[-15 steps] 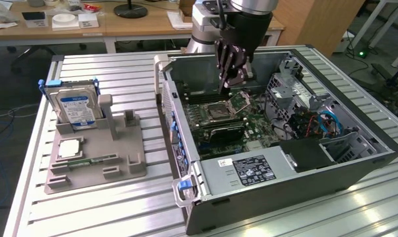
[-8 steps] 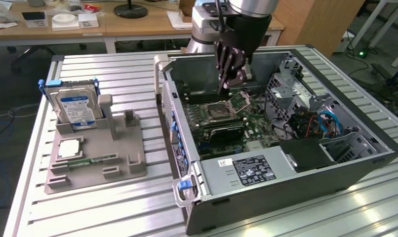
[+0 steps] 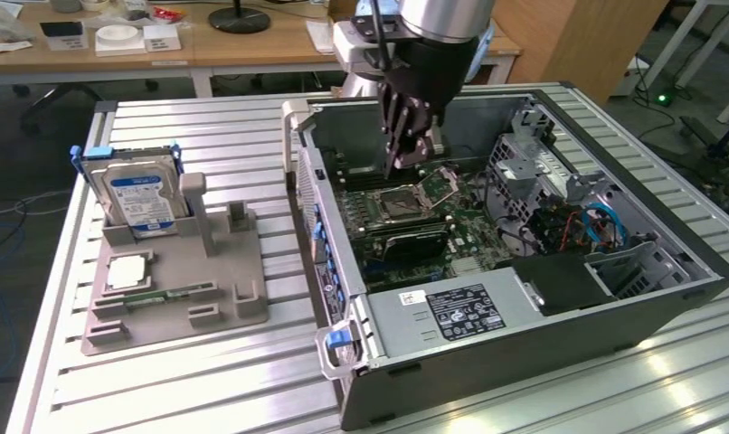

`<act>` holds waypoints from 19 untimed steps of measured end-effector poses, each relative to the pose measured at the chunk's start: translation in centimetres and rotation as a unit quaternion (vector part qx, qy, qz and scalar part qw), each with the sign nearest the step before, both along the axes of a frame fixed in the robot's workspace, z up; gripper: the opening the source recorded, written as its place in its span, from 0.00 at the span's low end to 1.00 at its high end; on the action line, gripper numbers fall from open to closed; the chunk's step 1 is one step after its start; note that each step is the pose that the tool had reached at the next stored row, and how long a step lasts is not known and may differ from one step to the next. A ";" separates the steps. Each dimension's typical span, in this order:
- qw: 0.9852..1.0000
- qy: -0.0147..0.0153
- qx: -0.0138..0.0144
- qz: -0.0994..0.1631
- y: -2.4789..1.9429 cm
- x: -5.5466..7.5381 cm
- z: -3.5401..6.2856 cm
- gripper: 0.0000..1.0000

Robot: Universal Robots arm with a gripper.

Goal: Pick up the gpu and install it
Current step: 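Press down on the gpu until it lock into place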

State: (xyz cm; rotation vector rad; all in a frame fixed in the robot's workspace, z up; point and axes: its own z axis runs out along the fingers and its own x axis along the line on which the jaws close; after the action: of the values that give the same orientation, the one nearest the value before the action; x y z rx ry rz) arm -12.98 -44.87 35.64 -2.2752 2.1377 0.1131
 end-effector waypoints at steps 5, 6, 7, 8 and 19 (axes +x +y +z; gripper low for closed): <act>1.000 0.000 0.000 0.000 -0.36 -0.5 -0.90 0.11; 1.000 0.000 0.000 0.000 -0.43 -0.6 -1.09 0.11; 1.000 0.000 0.000 0.000 -0.45 -0.7 -1.27 0.11; 1.000 0.000 0.000 0.000 -0.45 -1.1 -1.45 0.11; 1.000 0.000 0.000 0.000 -1.59 -2.4 -3.36 0.11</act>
State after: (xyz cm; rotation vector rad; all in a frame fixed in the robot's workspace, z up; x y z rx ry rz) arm -15.41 -46.46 32.28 -2.2750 2.1377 0.1133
